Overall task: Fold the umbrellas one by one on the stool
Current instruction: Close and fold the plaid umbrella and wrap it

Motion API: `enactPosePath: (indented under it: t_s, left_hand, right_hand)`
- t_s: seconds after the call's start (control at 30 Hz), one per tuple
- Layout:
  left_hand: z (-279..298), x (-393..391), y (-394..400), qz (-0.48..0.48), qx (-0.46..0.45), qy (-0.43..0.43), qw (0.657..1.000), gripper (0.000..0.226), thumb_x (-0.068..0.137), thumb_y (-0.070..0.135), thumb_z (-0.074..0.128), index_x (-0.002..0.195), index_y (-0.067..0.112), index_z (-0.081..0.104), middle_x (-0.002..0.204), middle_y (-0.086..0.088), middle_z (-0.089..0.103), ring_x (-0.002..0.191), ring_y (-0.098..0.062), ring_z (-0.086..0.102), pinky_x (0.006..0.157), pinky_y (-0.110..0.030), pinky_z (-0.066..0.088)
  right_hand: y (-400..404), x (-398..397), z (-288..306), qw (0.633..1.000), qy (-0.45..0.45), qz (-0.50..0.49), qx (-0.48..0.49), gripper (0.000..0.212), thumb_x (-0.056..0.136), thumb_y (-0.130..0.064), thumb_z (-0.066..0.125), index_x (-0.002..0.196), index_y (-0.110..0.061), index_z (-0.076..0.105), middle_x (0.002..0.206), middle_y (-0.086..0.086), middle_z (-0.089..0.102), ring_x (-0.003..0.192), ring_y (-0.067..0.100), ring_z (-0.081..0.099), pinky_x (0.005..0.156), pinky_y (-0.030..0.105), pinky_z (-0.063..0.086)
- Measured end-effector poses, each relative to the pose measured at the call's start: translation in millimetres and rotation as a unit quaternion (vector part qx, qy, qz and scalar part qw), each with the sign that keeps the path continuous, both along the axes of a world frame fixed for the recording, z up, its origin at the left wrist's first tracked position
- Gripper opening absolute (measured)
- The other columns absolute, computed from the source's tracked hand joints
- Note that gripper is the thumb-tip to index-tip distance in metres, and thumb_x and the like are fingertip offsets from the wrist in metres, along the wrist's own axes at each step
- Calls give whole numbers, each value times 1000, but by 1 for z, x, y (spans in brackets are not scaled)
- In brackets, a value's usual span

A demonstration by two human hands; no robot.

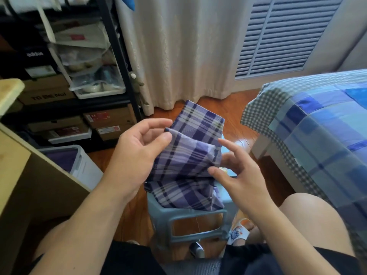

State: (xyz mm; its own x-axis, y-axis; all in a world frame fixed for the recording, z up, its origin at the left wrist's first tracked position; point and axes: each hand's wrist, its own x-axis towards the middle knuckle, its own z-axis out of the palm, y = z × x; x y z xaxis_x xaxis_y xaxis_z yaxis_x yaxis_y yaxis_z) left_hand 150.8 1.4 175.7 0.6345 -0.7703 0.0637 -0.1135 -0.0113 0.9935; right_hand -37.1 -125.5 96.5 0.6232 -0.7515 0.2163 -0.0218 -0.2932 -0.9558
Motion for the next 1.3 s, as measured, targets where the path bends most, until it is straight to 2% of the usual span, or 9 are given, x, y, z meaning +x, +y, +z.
enactPosePath:
  t_s: [0.17,0.3,0.53,0.7,0.77,0.87,0.93,1.03,1.3]
  left_hand:
    - [11,13,-26,3,28,-108,994,30,94,2,68,107,29,72,87,17,74,87,-5,72,76,-22,57]
    - [13,27,-41,14,42,-101,994,25,94,6,71,109,26,73,88,7,76,88,-10,73,78,-30,57]
    - [-1,34,-41,34,43,6,998,23,94,3,69,106,22,74,92,-1,78,87,-15,74,69,-24,54]
    - [-4,33,-40,43,32,3,999,20,91,2,72,95,21,77,91,-7,78,92,-23,76,84,-39,60]
    - [-2,35,-41,38,29,-5,999,20,90,2,74,93,22,78,88,-5,78,91,-22,75,86,-40,59]
    - [8,33,-44,1,32,-61,998,21,90,5,75,97,24,78,83,3,76,86,-15,74,81,-32,58]
    - [16,31,-50,-18,36,-106,994,21,92,8,74,101,27,76,85,7,75,85,-8,73,78,-24,56]
    - [19,40,-62,59,34,-173,983,28,96,14,67,116,33,68,103,12,72,96,-3,68,87,-22,53]
    - [-67,63,-7,85,178,-171,965,25,98,16,65,119,28,71,122,2,68,111,-10,61,90,-16,47]
  right_hand:
    - [-16,12,14,992,-62,-76,-80,33,89,-10,80,115,-27,68,91,-11,68,90,15,68,88,43,58]
    - [-32,14,23,998,46,3,-46,70,77,-44,87,136,-44,49,120,-11,52,115,4,55,101,16,47]
    - [-23,18,17,997,51,-23,-46,62,87,-24,81,139,-38,52,95,-10,68,93,8,68,86,20,55]
    - [-17,19,14,995,-41,-80,-42,36,90,-4,75,113,-33,72,91,-12,77,90,10,73,81,23,58]
    - [-18,18,12,996,-21,-78,-34,36,89,-8,77,116,-31,71,91,-10,76,89,10,73,84,31,59]
    - [-29,20,17,996,66,-41,-55,54,83,-26,84,129,-39,58,108,-17,59,102,2,60,91,17,51]
    - [-40,28,23,994,81,-19,-71,42,83,-28,83,119,-37,65,117,-13,54,109,-1,56,94,13,48]
    - [-66,47,24,996,45,-80,-13,6,90,-17,78,87,-22,77,94,-3,73,90,11,69,82,31,58]
    - [-144,98,3,980,159,-112,41,11,91,-19,77,81,-21,73,79,0,73,78,20,69,80,45,61]
